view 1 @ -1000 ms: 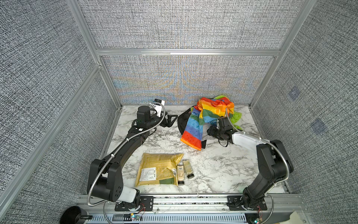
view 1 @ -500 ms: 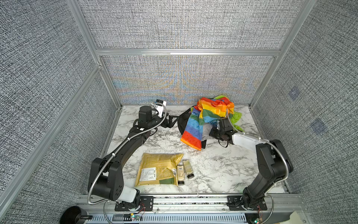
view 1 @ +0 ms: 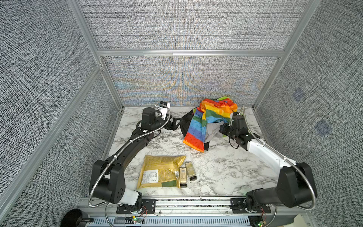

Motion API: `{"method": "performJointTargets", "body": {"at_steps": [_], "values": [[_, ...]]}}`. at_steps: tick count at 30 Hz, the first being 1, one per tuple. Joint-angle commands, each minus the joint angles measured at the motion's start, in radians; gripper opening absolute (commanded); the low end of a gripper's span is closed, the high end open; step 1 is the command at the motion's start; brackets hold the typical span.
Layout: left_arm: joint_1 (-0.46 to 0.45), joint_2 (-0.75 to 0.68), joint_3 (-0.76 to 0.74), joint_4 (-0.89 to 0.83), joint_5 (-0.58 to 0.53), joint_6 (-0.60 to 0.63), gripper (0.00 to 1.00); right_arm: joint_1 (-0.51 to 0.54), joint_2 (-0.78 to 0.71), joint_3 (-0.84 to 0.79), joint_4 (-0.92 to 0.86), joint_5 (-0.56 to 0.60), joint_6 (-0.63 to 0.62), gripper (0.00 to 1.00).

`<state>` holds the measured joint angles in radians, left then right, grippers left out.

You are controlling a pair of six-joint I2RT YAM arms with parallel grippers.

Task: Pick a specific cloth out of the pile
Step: 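Close the right gripper on the grey garment and lift it, then pull the grey garment up and away from the pile with the right gripper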

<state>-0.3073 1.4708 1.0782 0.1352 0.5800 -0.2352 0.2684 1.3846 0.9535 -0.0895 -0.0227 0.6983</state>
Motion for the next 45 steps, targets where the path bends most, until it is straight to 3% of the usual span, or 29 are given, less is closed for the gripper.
{"method": "performJointTargets", "body": {"at_steps": [1,17,45], "values": [[-0.003,-0.002,0.009,0.007,0.000,0.014,0.99,0.000,-0.067,0.017,-0.018,0.029,-0.014,0.00],[-0.011,-0.001,0.009,0.009,0.011,0.021,0.99,-0.001,-0.315,0.114,-0.137,0.178,-0.075,0.00],[-0.020,0.003,0.014,0.001,0.023,0.032,0.99,-0.019,-0.554,0.126,-0.195,0.455,-0.058,0.00]]}}
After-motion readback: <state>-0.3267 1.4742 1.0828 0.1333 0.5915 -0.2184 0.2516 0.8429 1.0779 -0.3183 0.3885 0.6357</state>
